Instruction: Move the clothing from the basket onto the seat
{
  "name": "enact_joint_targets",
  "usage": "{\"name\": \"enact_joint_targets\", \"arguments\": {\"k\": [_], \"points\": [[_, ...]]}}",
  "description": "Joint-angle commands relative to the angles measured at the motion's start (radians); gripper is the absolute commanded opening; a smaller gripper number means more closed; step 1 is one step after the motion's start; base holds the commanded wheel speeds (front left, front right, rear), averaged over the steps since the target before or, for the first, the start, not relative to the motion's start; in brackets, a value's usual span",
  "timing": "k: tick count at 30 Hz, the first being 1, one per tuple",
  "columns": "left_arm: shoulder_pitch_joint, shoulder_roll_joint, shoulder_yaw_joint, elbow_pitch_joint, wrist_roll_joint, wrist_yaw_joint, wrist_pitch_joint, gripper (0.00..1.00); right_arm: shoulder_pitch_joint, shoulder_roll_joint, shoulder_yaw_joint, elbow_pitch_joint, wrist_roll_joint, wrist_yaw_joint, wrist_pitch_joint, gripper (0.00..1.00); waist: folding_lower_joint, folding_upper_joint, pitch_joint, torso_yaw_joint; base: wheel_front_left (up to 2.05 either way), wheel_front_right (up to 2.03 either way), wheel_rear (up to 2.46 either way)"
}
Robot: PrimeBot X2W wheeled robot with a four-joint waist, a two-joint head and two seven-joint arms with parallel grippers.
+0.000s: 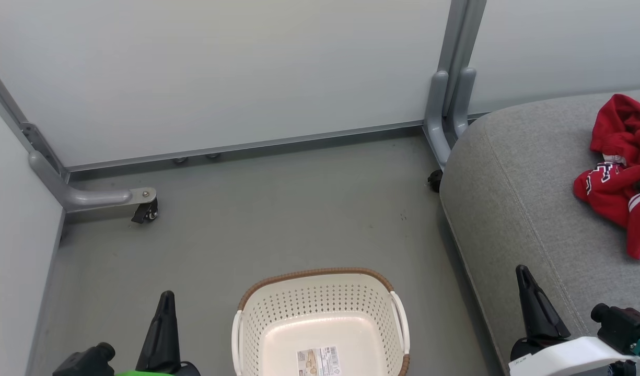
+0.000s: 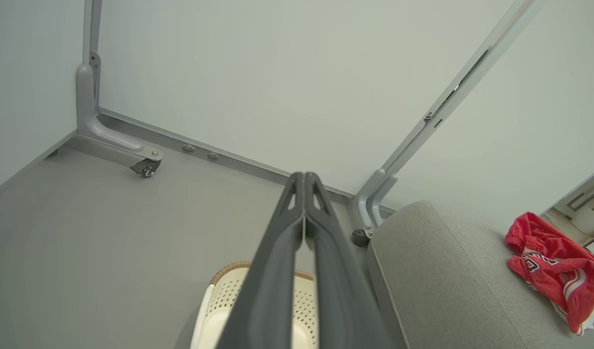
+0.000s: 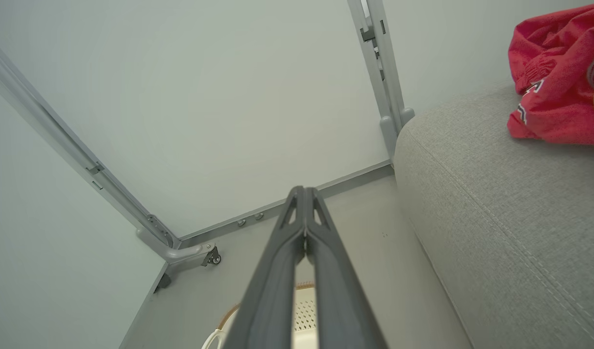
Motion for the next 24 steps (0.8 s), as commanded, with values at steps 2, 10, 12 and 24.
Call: {"name": "enact_joint_targets", "arguments": {"k": [2, 10, 12, 24], "points": [[-0.040, 0.011, 0.009, -0.004, -0.055, -0.007, 0.010, 0.00, -0.033, -0.009, -0.004, -0.002, 0.060, 0.000, 0.011, 0.00, 0.0001, 0.0015, 0.001, 0.000, 0.00, 0.00, 0.00], [-0.068, 0.017, 0.021, 0.020, -0.177, -0.013, 0.035, 0.00, -0.057, -0.015, -0.009, 0.024, 0.190, 0.000, 0.036, 0.00, 0.0001, 0.0019, 0.003, -0.001, 0.00, 0.00, 0.00], [-0.075, 0.018, 0.024, 0.025, -0.205, -0.015, 0.041, 0.00, -0.063, -0.017, -0.010, 0.029, 0.220, 0.000, 0.042, 0.00, 0.0001, 0.0021, 0.004, -0.002, 0.00, 0.00, 0.00], [-0.112, 0.025, 0.043, 0.055, -0.365, -0.022, 0.075, 0.00, -0.094, -0.023, -0.018, 0.063, 0.390, 0.000, 0.077, 0.00, 0.0001, 0.0028, 0.007, -0.003, 0.00, 0.00, 0.00]]}}
